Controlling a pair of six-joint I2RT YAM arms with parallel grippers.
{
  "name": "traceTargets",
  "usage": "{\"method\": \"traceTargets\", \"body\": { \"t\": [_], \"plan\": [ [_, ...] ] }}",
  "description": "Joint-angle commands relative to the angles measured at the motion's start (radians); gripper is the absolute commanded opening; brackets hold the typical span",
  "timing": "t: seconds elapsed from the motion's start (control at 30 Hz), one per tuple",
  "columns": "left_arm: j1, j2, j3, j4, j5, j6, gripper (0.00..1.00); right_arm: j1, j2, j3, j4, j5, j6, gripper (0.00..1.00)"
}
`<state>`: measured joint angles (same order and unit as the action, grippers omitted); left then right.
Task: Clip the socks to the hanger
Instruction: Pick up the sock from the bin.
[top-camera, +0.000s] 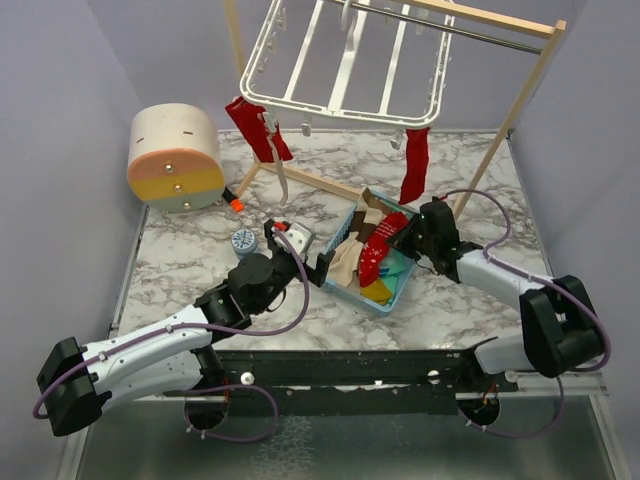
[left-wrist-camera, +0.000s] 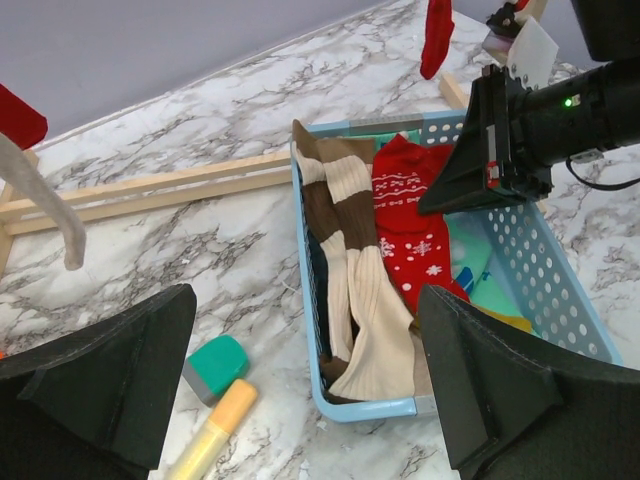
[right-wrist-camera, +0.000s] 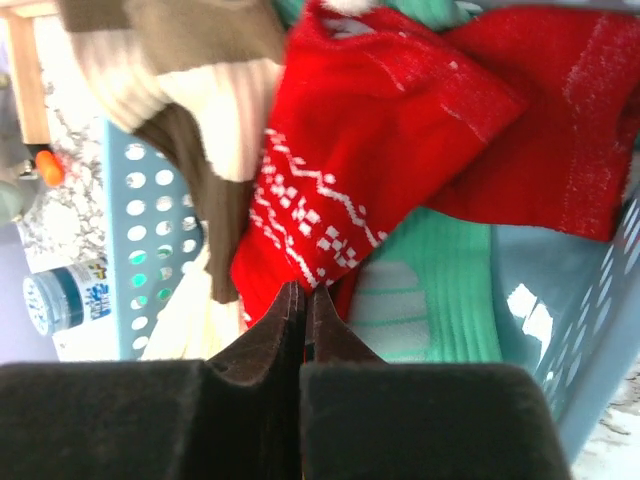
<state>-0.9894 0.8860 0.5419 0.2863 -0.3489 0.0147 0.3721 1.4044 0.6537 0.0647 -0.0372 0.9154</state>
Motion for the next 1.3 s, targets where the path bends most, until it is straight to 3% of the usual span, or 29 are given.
{"method": "traceTargets", "body": {
  "t": [0.0, 0.17, 0.7, 1.07, 1.27],
  "plan": [
    [0.001, -0.016, 0.002, -0.008, 0.005, -0.010, 0.99, 0.010, -0.116, 0.056, -0.053, 0.046, -0.104, 0.01],
    [0.001, -0.016, 0.010, -0.019, -0.002, -0.036, 0.99, 0.011, -0.269, 0.080, -0.150, 0.048, -0.272, 0.01],
    [0.001, 0.016, 0.148, -0.020, 0.134, -0.095, 0.99, 0.014, -0.635, 0.038, -0.231, -0.330, -0.755, 0.01],
    [0.001, 0.097, 0.234, 0.043, 0.529, -0.147, 0.99, 0.014, -0.856, 0.025, -0.256, -0.566, -1.050, 0.01],
    [0.073, 0.181, 0.273, 0.099, 0.631, -0.367, 0.99, 0.016, -0.915, 0.090, -0.389, -0.663, -1.215, 0.01]
  ]
}}
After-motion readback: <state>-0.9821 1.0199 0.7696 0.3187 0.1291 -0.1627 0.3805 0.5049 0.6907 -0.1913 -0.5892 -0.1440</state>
